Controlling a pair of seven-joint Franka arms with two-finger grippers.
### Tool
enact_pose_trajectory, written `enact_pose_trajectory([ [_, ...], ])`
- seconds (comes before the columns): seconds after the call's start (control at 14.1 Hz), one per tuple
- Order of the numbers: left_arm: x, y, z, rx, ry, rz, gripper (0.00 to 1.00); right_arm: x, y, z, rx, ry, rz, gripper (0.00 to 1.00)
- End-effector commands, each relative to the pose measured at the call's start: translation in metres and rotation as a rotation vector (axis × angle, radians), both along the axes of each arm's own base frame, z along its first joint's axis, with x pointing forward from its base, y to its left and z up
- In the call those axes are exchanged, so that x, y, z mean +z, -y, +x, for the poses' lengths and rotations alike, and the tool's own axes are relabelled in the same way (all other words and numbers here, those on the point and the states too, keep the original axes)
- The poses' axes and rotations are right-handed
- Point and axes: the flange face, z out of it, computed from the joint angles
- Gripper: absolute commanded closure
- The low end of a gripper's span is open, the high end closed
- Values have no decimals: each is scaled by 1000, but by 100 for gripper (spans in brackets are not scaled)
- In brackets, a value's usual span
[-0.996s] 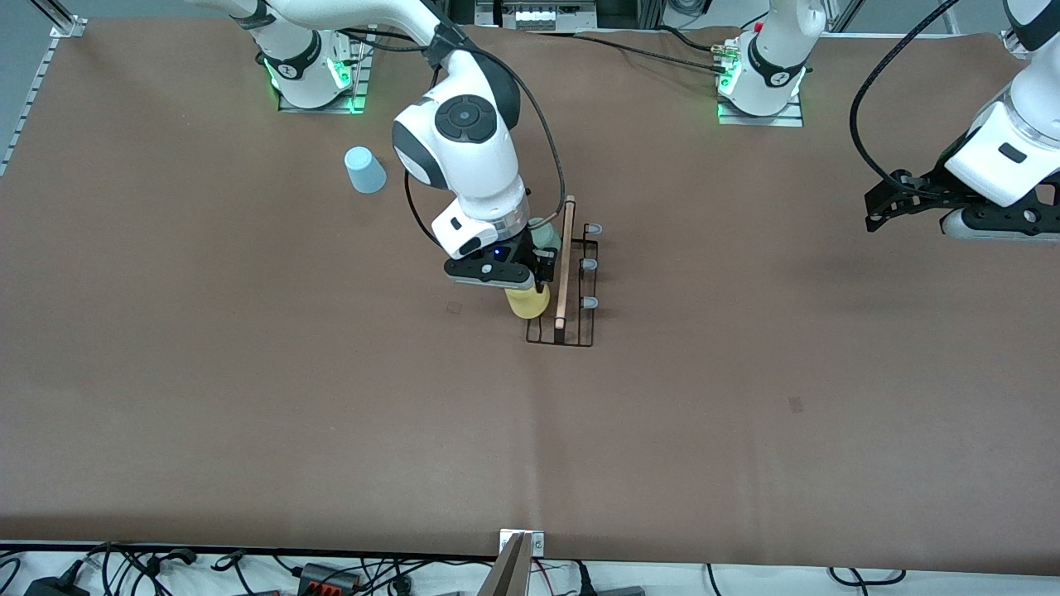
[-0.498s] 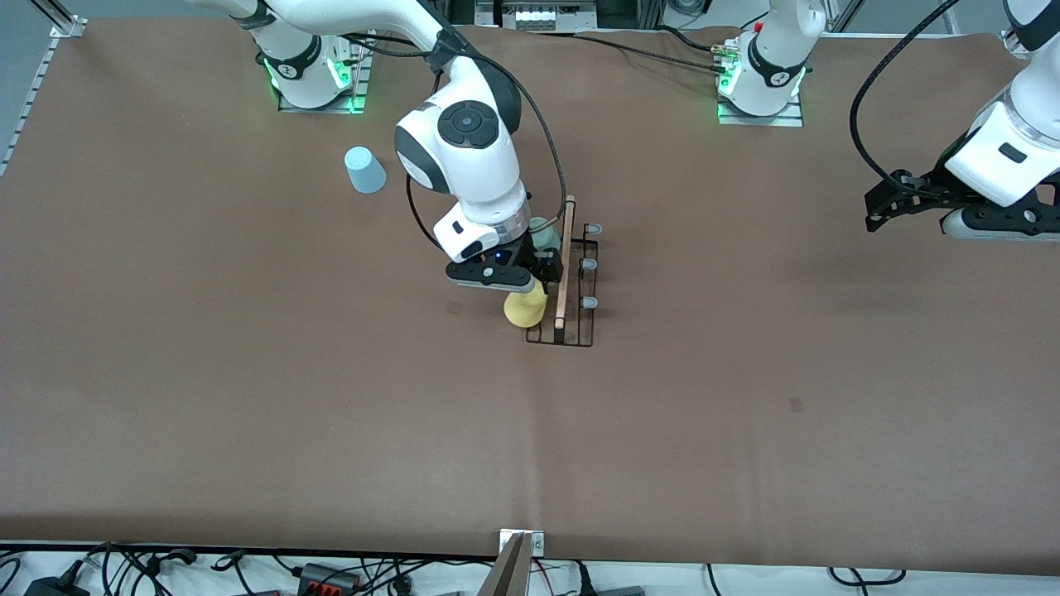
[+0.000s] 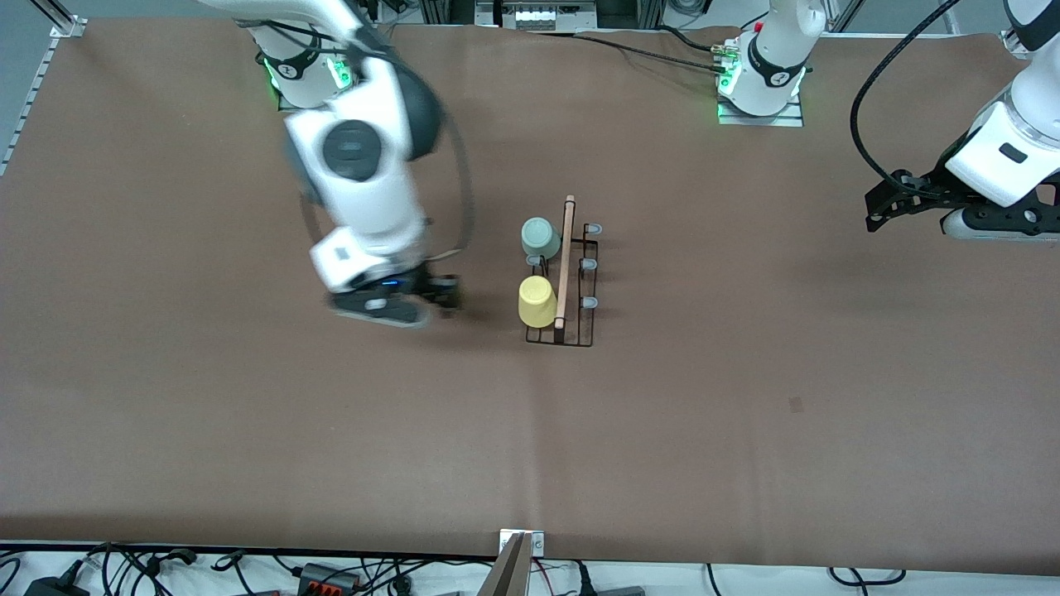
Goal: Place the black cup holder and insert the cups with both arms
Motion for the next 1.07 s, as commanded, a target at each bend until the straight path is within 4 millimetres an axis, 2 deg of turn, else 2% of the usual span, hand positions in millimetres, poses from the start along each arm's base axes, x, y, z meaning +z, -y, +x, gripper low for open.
enact_pose_trajectory([
  [0.0,2,-1,-3,-7,-1,-19,0,43,77,-9,74,-68,-53,0],
  [0.14,2,-1,-3,-6,-1,-19,0,75,140,-5,41,-80,-18,0],
  [0.36,1,-2,-4,-6,-12,-18,0,103,228,-3,67,-131,-33,0],
  [0.43,1,-3,-4,-6,-13,-18,0,111,265,-3,37,-143,-34,0],
  [0.5,1,-2,-4,-7,-13,-18,0,128,292,-6,4,-140,-17,0],
  [0.64,1,-2,-4,-7,-13,-18,0,148,344,-18,-38,-182,41,0],
  [0.78,0,-3,-5,-6,-16,-18,0,168,361,-36,78,-180,28,0],
  [0.92,0,-2,-5,-13,-21,-18,0,160,374,-39,78,-205,23,0],
  [1.0,0,-2,-5,-12,-21,-18,0,151,375,-41,80,-225,24,0],
])
